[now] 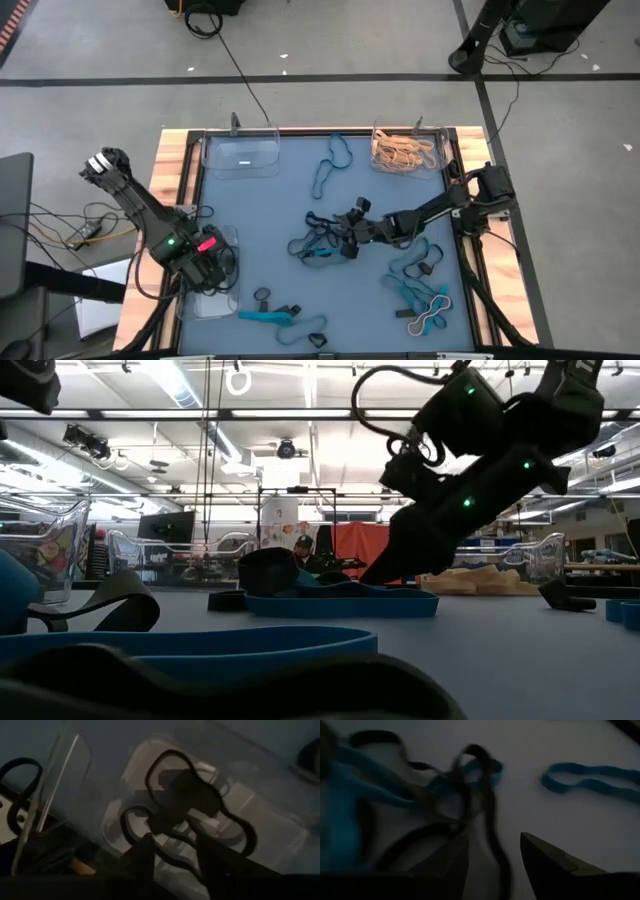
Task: Sort rubber bands into baskets
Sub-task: Put the small black rubber band into the bottom left transparent bin, then put the big black rubber band into the bottom left transparent bin
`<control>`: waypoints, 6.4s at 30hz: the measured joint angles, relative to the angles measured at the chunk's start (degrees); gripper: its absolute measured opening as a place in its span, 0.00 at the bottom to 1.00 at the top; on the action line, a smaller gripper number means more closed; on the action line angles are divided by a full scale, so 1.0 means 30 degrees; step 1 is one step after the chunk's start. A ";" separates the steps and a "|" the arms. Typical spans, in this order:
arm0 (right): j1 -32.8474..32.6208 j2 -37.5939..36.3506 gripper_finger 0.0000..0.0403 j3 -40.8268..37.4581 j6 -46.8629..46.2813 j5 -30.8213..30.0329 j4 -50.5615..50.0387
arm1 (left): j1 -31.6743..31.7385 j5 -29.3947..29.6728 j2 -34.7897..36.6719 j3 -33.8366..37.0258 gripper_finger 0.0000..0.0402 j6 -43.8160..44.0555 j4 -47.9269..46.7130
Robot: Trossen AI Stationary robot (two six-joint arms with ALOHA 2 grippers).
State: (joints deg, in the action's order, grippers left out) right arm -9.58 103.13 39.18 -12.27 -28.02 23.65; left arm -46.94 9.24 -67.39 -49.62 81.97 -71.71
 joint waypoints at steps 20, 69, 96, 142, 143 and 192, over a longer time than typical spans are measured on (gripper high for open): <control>0.0859 -0.0028 0.27 0.0003 -0.0926 0.1368 -0.1755 | 0.0001 0.2541 -0.0023 0.0444 0.51 -0.0673 0.0060; -0.3386 -0.3518 0.01 0.0579 0.3346 0.1893 0.5806 | 0.6127 1.1830 -0.4993 0.0458 0.51 -2.5255 2.5002; -0.3774 -0.3518 0.02 0.1217 0.3659 0.1659 0.5277 | 0.7614 0.9414 -0.7053 0.0451 0.03 -2.7613 2.9356; -0.1283 -0.0719 0.23 0.1188 -0.0396 0.0459 0.0735 | 0.2079 1.5001 0.0383 0.0422 0.01 -1.8021 1.8402; -0.1243 -0.0344 0.24 0.1188 -0.0394 0.0624 0.1140 | 0.1842 1.5007 0.0824 0.0422 0.01 -1.7269 1.7534; 0.0231 0.2897 0.21 0.1323 0.4088 0.5918 0.3024 | 0.0103 -0.0025 0.3467 0.0436 0.01 -0.2080 0.1744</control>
State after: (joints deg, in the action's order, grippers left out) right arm -8.89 111.82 43.15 -0.01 -10.27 32.72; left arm -46.63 9.16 -56.99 -48.31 75.73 -66.48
